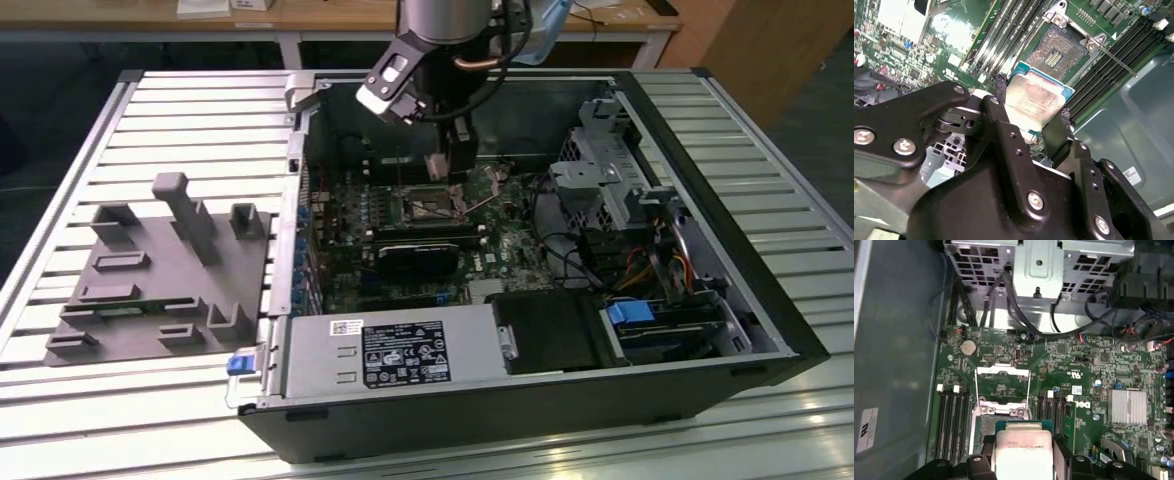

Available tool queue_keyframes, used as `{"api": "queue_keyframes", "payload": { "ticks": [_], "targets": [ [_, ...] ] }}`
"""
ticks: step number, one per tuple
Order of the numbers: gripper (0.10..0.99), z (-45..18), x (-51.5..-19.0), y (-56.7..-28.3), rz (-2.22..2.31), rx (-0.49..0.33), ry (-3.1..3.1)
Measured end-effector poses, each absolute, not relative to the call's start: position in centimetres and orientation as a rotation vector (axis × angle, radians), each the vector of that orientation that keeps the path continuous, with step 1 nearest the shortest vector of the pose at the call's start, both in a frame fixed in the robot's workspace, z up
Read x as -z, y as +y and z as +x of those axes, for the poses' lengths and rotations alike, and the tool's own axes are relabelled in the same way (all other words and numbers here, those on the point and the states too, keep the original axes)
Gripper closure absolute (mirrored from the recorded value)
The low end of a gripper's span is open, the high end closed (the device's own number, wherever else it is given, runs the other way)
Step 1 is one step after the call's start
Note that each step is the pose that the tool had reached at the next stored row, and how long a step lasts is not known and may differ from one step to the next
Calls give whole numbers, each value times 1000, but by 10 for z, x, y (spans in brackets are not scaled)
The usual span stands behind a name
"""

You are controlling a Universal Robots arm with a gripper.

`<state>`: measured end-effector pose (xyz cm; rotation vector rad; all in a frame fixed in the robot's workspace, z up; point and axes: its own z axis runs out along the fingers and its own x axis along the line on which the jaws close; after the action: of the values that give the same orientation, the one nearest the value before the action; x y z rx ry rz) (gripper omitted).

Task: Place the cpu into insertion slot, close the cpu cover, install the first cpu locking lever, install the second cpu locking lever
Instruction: 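Place the cpu into insertion slot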

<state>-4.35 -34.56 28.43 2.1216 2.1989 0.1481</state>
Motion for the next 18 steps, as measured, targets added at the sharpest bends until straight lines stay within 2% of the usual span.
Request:
{"api": "queue_keyframes", "payload": {
  "ticks": [18],
  "targets": [
    [549, -44, -264, -346, 2207, -144, 2108]
  ]
}}
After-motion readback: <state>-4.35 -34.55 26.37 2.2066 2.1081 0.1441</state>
